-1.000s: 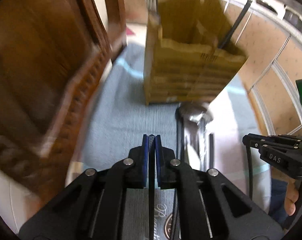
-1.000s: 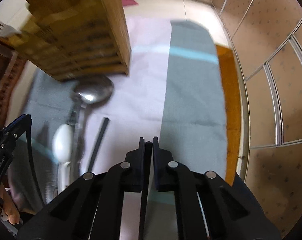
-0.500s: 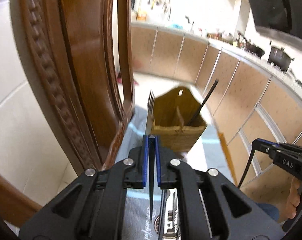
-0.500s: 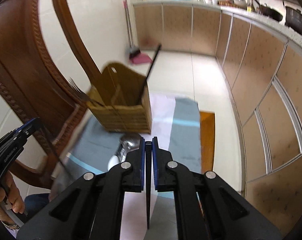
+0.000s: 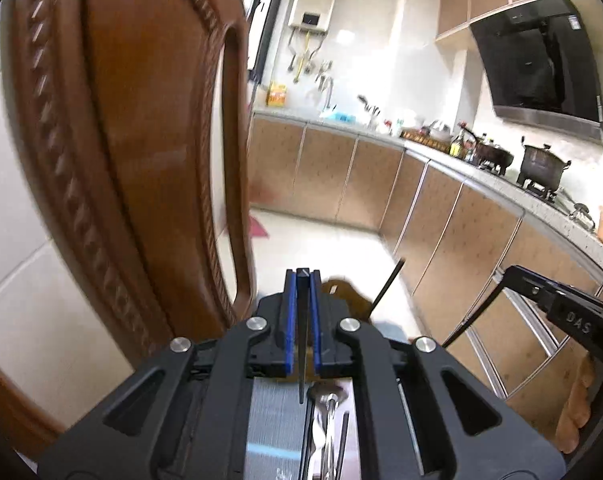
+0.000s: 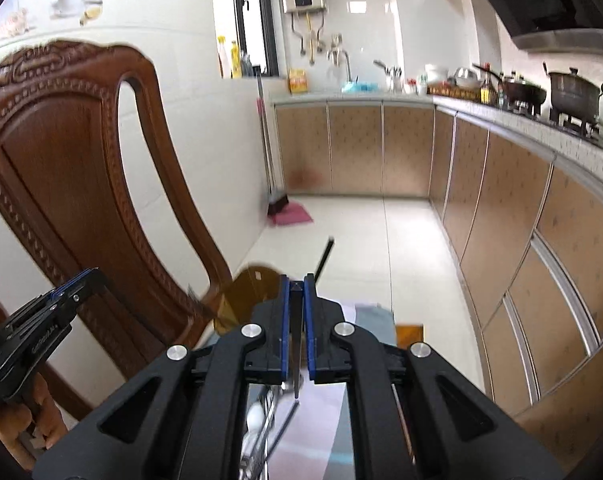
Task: Organize utensils
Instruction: 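Carry both chopsticks over the wooden holder, drop them in, open both grippers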
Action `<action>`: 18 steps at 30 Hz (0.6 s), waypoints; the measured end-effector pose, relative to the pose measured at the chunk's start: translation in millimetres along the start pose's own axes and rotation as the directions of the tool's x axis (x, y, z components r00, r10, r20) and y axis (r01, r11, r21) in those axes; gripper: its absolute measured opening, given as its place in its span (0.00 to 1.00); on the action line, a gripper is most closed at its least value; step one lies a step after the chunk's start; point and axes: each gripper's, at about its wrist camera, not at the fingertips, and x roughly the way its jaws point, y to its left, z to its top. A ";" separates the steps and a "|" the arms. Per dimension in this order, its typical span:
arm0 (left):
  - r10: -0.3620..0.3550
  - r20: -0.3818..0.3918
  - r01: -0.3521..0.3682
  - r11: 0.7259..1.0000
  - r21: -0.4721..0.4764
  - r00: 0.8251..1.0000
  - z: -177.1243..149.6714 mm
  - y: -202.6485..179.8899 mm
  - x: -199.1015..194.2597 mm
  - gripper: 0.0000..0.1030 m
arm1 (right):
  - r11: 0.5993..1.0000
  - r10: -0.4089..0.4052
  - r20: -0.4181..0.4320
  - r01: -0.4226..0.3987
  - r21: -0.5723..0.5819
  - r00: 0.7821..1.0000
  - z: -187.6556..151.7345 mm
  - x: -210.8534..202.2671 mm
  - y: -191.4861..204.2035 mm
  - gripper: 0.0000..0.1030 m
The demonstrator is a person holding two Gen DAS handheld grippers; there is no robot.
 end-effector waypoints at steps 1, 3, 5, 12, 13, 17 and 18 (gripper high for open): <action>0.000 0.024 0.000 1.000 0.005 1.000 7.5 -2.3 -1.9 0.06 | 1.000 -0.003 0.016 0.003 0.002 1.000 7.1 -1.0 1.2 0.07; 0.001 0.067 -0.002 1.000 0.010 0.998 16.9 -7.6 -2.5 0.06 | 1.000 0.002 0.048 -0.002 0.006 0.999 16.8 -4.9 2.2 0.07; -0.004 0.129 0.003 1.000 0.011 0.992 26.2 -10.7 -4.3 0.06 | 0.999 0.031 0.116 -0.032 0.011 0.993 26.1 -12.2 2.4 0.07; -0.008 0.233 0.005 1.000 0.016 0.973 23.8 -16.1 20.6 0.06 | 0.998 0.056 0.290 -0.058 -0.001 0.955 32.2 -15.6 2.7 0.07; 0.000 0.223 -0.004 1.000 0.016 0.975 19.8 -16.6 29.6 0.06 | 0.999 0.048 0.295 -0.050 0.001 0.954 30.7 -10.0 1.8 0.07; 0.040 0.216 -0.048 0.998 0.030 0.976 1.6 -13.4 58.6 0.06 | 0.998 0.043 0.255 -0.050 0.024 0.966 20.4 27.6 -7.2 0.07; 0.060 0.230 -0.073 0.996 0.048 0.971 0.2 -14.4 60.5 0.06 | 0.998 0.039 0.246 -0.048 0.029 0.968 19.2 36.9 -8.0 0.07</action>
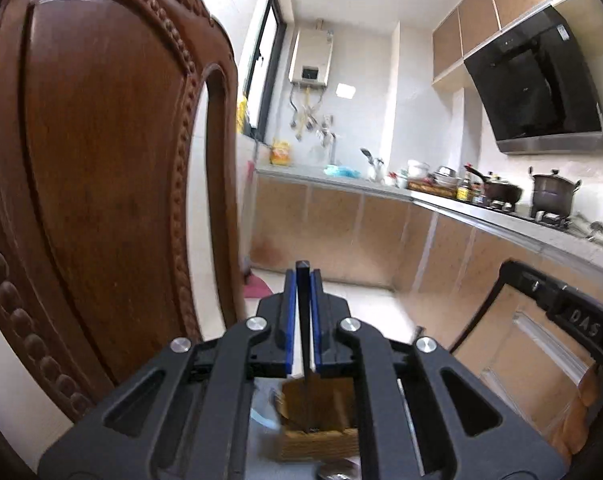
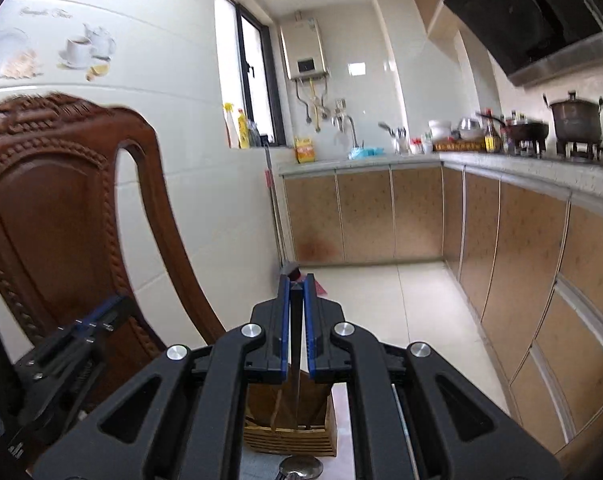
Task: Organize utensils
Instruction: 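Carry both chopsticks over the wooden holder, drop them in, open both grippers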
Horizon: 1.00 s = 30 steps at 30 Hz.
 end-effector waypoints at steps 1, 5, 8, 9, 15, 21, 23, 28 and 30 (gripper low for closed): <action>0.000 0.004 0.000 1.000 0.007 1.000 -1.7 2.5 0.8 0.07 | 1.000 -0.010 0.009 0.010 0.004 1.000 -4.5 4.9 -2.4 0.08; -0.014 -0.003 0.014 1.000 -0.020 1.000 1.3 8.7 8.8 0.06 | 0.999 -0.049 0.051 0.048 0.016 0.997 -7.1 17.1 -11.3 0.08; -0.019 -0.015 0.019 0.999 -0.038 1.000 10.5 8.4 21.3 0.06 | 0.998 -0.030 0.041 0.028 0.053 0.999 -2.5 22.1 -18.1 0.08; -0.011 -0.008 0.011 0.999 -0.034 1.000 13.1 7.4 24.1 0.06 | 0.998 -0.042 0.049 0.040 0.045 0.998 -0.9 22.3 -17.7 0.07; -0.022 -0.013 0.021 0.998 -0.054 1.000 13.4 1.8 38.6 0.06 | 0.998 -0.045 0.050 0.042 0.047 0.998 0.4 29.6 -22.9 0.07; -0.004 -0.053 0.001 0.998 -0.057 0.999 -10.6 1.6 57.3 0.06 | 0.996 -0.029 0.023 0.027 0.085 0.999 -14.1 45.3 -27.4 0.07; 0.004 -0.078 -0.008 0.998 -0.055 0.997 -21.9 4.9 62.9 0.06 | 0.997 -0.031 0.001 0.031 0.066 1.000 -23.5 52.1 -24.6 0.07; 0.014 -0.112 -0.022 0.997 -0.072 0.994 -43.7 17.4 64.9 0.07 | 0.998 -0.049 -0.067 0.052 0.042 0.997 -48.2 61.4 -25.2 0.07; 0.005 -0.129 -0.016 0.997 -0.081 0.992 -47.0 21.0 63.2 0.07 | 0.997 -0.049 -0.098 0.055 0.059 0.994 -57.0 63.3 -29.8 0.08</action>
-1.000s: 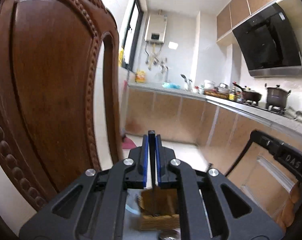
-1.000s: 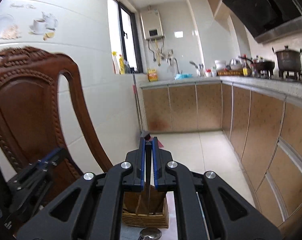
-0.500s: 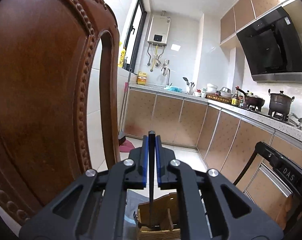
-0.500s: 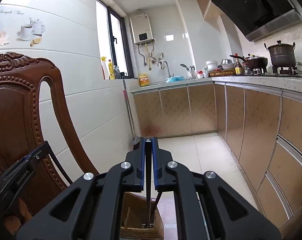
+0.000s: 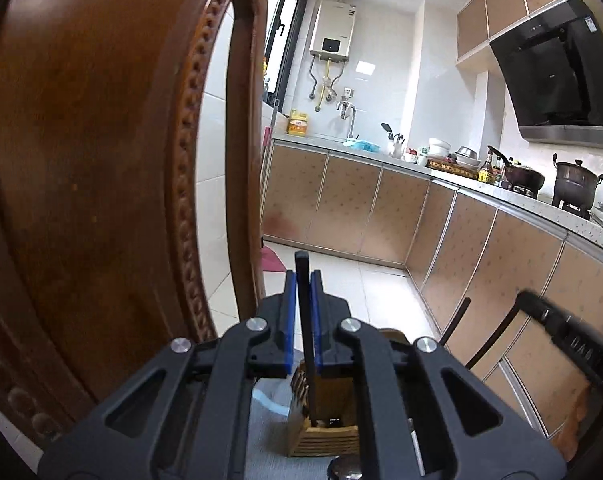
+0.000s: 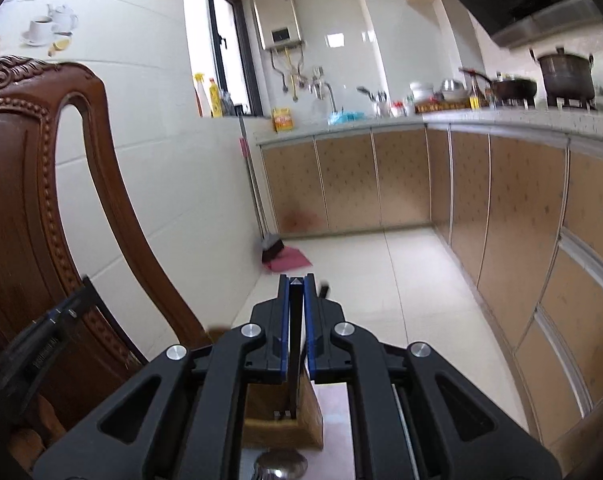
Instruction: Organize utensils
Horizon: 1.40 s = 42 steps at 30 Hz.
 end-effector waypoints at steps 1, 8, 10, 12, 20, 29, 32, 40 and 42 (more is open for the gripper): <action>-0.009 -0.016 0.009 1.000 -0.006 1.000 -1.7 1.6 0.1 0.07 | 1.000 0.002 -0.021 -0.002 0.009 1.000 -3.7 2.0 -2.2 0.08; -0.038 -0.011 0.037 0.997 -0.061 0.999 -13.9 17.2 -26.7 0.35 | 0.998 0.011 -0.089 -0.006 0.060 0.996 -27.4 -13.2 -18.4 0.42; -0.051 0.005 0.052 0.996 -0.066 0.999 -20.4 19.8 -43.1 0.36 | 0.998 0.003 -0.100 0.004 0.065 0.995 -36.4 -26.8 -23.7 0.42; -0.051 -0.007 0.051 0.998 -0.048 0.999 -34.5 21.2 -62.4 0.36 | 0.997 -0.010 -0.113 0.018 0.075 0.994 -47.9 -39.8 -30.8 0.42; -0.097 -0.435 0.141 0.988 0.069 0.895 -143.9 10.6 -28.3 0.39 | 0.990 -0.054 -0.474 0.110 0.091 0.879 -148.5 -7.2 -44.9 0.41; -0.243 -0.652 0.318 0.948 -0.003 0.718 -208.2 -8.0 25.2 0.36 | 0.992 -0.045 -0.659 0.111 0.059 0.751 -198.7 40.3 -13.5 0.36; -0.219 -0.696 0.305 0.952 0.000 0.684 -216.3 -15.4 45.3 0.36 | 0.993 -0.065 -0.655 0.112 0.031 0.752 -200.5 42.5 -7.6 0.36; -0.289 -0.677 0.319 0.944 -0.084 0.676 -211.9 -14.1 51.2 0.07 | 0.991 -0.116 -0.645 0.131 -0.025 0.755 -196.2 34.2 -14.0 0.36; -0.298 -0.654 0.326 0.942 -0.083 0.695 -205.8 -10.1 40.2 0.05 | 0.990 -0.117 -0.652 0.139 -0.017 0.749 -197.7 35.6 -17.8 0.36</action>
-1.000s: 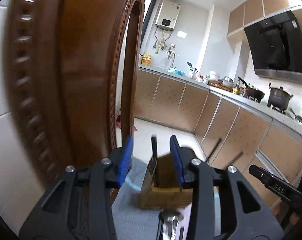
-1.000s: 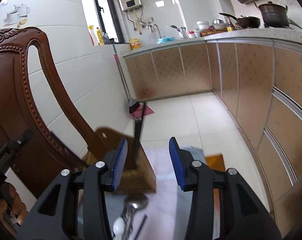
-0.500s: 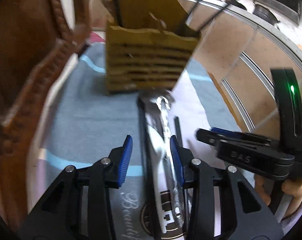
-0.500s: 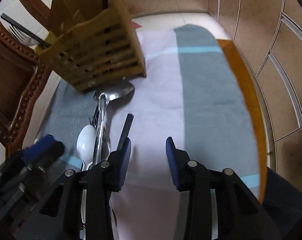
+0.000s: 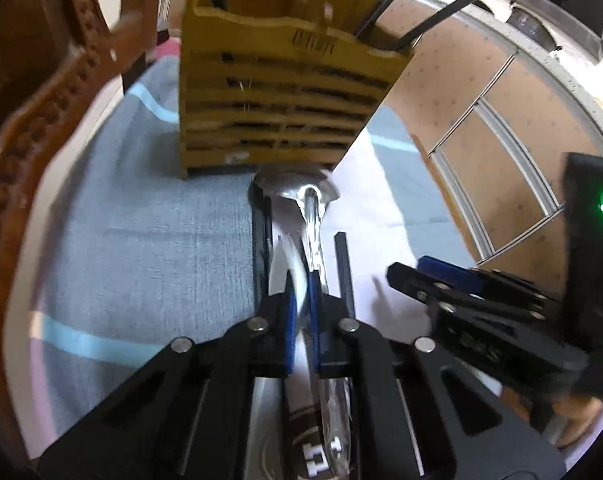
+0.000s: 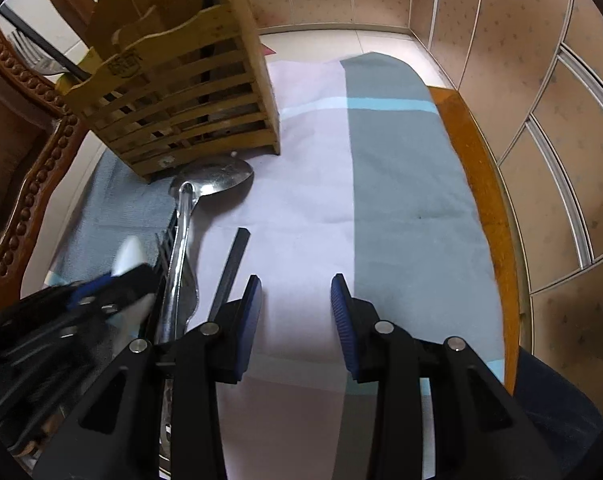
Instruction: Organize utensils
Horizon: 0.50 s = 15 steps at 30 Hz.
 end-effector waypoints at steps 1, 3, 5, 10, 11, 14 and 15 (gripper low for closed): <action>-0.002 0.012 0.002 1.000 -0.002 1.000 -1.6 1.5 -5.9 0.05 | 1.000 0.001 -0.004 -0.001 0.005 1.000 0.1 1.1 -1.1 0.36; -0.004 0.039 0.005 1.000 -0.017 0.999 -5.9 6.7 -17.4 0.05 | 1.000 0.002 -0.012 -0.002 0.010 1.000 2.4 5.1 -0.5 0.36; -0.011 0.052 0.013 0.999 -0.038 0.999 -8.8 15.5 -26.9 0.05 | 1.000 -0.005 -0.015 0.005 -0.003 1.000 6.8 11.0 5.4 0.36; -0.001 0.021 0.002 0.997 -0.079 1.000 -10.9 28.8 -24.2 0.05 | 0.996 -0.062 -0.037 0.060 -0.071 0.997 20.4 29.8 32.3 0.36; 0.002 0.010 -0.001 0.996 -0.084 1.000 -12.2 29.7 -22.4 0.06 | 0.993 -0.081 -0.040 0.077 -0.090 0.996 22.0 32.3 36.7 0.36; 0.020 -0.021 -0.022 0.995 -0.093 1.000 -12.5 30.8 -12.3 0.06 | 0.978 -0.139 -0.045 0.130 -0.165 0.989 24.5 36.9 49.4 0.31; 0.029 -0.033 -0.032 0.995 -0.098 0.999 -12.8 32.2 -10.3 0.06 | 0.974 -0.141 -0.045 0.131 -0.186 0.989 23.7 36.5 51.5 0.20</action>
